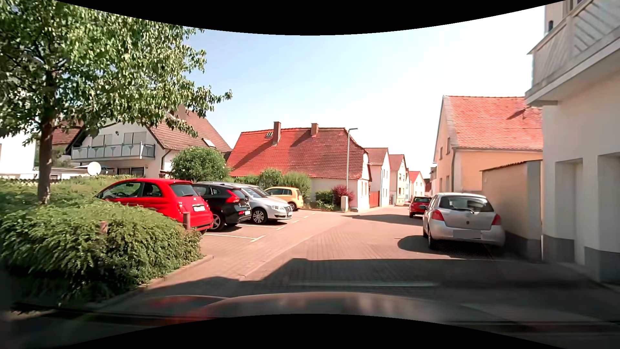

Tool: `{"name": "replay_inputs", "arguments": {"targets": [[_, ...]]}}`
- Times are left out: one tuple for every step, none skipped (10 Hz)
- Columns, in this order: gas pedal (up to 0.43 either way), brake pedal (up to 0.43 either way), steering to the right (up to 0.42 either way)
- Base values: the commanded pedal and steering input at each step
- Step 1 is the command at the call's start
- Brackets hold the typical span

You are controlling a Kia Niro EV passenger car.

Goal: Follow the waypoints while adhering to traffic rules and regulations

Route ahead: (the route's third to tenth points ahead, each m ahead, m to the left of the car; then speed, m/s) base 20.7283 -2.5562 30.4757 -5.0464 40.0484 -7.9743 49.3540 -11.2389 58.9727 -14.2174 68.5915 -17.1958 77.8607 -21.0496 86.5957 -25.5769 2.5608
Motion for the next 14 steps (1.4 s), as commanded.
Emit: {"name": "replay_inputs", "arguments": {"targets": [[0.0,0.0,0.055],[0.0,0.0,0.054],[0.0,0.0,0.055],[0.0,0.0,0.054],[0.0,0.0,0.054],[0.0,0.0,0.053],[0.0,0.0,0.053],[0.0,0.0,0.053],[0.0,0.0,0.053],[0.0,0.0,0.053],[0.0,0.0,0.053],[0.0,0.0,0.053],[0.0,0.0,0.053],[0.0,0.0,0.053]]}}
